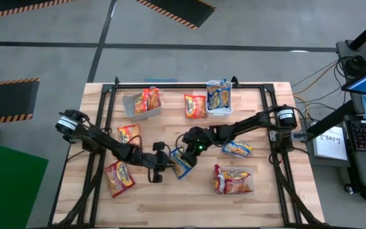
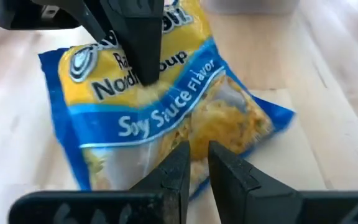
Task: Sort Maruchan noodles
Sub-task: Put the blue noodle pack into the white bin
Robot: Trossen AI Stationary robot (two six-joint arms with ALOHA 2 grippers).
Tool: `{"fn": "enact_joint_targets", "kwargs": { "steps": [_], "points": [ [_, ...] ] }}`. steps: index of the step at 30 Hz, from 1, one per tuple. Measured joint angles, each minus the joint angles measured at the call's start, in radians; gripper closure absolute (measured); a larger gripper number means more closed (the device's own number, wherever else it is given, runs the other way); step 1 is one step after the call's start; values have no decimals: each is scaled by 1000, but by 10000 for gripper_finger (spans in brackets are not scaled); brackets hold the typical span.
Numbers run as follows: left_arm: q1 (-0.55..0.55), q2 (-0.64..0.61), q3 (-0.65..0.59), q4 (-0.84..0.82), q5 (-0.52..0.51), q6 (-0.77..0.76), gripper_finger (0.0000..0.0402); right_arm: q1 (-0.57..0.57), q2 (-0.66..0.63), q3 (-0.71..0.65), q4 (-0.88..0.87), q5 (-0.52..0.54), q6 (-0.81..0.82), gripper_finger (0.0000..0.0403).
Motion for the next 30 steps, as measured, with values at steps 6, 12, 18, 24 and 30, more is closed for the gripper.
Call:
{"fn": "enact_joint_targets", "kwargs": {
  "steps": [6,12,18,24,30],
  "points": [
    [0,-206,0,-154,-1,110,362,-19,-117,0,-72,2,-48,391],
    [0,-427,0,-201,-82,269,362,-56,-286,0,-155,68,-106,391],
    [0,-562,2,-189,-122,328,362,-104,-453,0,-314,168,-179,394],
    [0,-578,2,-189,-122,329,361,-147,-578,0,-469,296,-225,394],
    [0,-533,2,-165,-124,329,361,-236,-668,0,-587,411,-311,394]
  ]
}}
